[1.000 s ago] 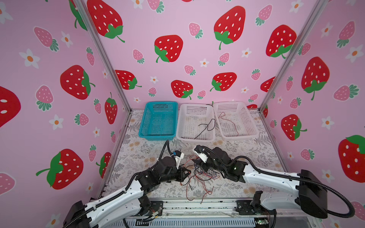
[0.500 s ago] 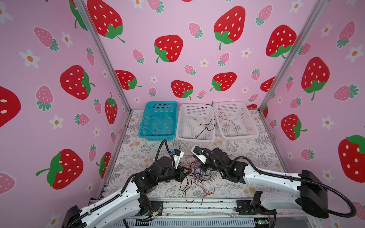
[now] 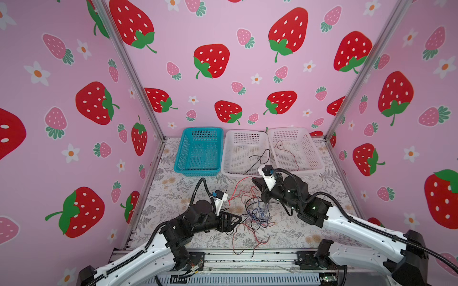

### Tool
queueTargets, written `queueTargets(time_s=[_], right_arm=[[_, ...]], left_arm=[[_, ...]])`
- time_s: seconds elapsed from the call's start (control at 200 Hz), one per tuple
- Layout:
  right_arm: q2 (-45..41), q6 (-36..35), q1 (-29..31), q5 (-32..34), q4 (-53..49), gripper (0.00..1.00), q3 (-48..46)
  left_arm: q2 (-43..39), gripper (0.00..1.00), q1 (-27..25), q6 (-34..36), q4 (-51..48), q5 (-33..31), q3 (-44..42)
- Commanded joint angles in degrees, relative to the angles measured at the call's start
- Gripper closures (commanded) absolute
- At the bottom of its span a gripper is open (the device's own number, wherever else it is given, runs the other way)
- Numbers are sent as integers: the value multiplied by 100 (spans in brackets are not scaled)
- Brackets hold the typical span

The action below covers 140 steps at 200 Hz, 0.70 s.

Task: Untangle the cables
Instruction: 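Grasp a red wire with the right gripper and pull it up from the bundle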

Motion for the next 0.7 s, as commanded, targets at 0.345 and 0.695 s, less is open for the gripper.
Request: queueTargets(time_s=[0.345, 0.695], right_arm=[[-253, 1709, -522, -1744, -502, 100, 562], [-435, 1462, -550, -1037, -1042, 100, 398]], left_arm=[[-614, 27, 2, 181, 389, -559, -364], [-591, 50, 150, -188, -855, -1244, 216]])
